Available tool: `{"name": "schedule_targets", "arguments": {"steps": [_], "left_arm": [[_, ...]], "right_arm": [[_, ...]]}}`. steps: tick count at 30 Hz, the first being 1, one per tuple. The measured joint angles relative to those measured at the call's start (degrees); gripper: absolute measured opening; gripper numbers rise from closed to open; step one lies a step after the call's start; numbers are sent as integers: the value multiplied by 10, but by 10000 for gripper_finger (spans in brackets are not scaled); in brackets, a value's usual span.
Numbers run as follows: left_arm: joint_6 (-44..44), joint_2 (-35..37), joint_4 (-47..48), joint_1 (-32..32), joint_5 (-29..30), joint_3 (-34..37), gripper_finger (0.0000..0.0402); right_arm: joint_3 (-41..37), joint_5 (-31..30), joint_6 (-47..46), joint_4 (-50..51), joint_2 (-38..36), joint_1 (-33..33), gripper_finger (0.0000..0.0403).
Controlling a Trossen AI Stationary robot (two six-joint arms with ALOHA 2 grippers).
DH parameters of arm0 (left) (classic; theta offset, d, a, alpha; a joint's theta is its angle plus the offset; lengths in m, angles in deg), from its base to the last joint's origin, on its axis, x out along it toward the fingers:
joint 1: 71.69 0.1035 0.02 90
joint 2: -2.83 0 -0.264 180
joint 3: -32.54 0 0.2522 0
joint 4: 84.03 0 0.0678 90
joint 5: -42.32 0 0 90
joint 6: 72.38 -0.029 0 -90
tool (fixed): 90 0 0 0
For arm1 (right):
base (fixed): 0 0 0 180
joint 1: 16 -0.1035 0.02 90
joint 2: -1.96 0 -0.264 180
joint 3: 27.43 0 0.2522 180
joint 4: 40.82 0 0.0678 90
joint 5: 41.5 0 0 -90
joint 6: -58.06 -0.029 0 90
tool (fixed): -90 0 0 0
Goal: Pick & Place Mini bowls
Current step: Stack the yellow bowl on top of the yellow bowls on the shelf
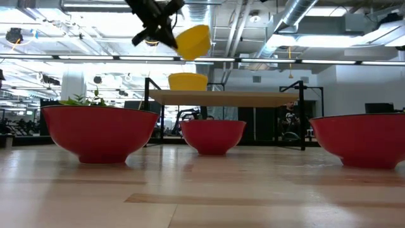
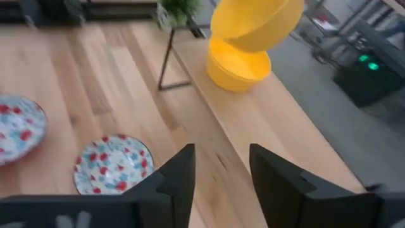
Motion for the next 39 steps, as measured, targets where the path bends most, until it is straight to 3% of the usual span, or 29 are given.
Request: {"name": "schedule_targets", "arguments": {"steps": [5,12,17,25,39], "left_arm": [[34,-5,20,47,-81,0,3],[64,-5,22,92,-168,-9,3],[85,-11,38,115,-182,-47,3],[108,-26,94,123,-188,-126,3],[108,-225,326,129,-189,-345,3]], "right_arm": [[-109,37,65,-144,-92,5,113],[-238,159,152,-321,-210,34,95],[-313,237,167,-399,-279,66,90],[-388,265,167,-425,-341,97,90],[-402,265,146,-401,-343,140,90]]}}
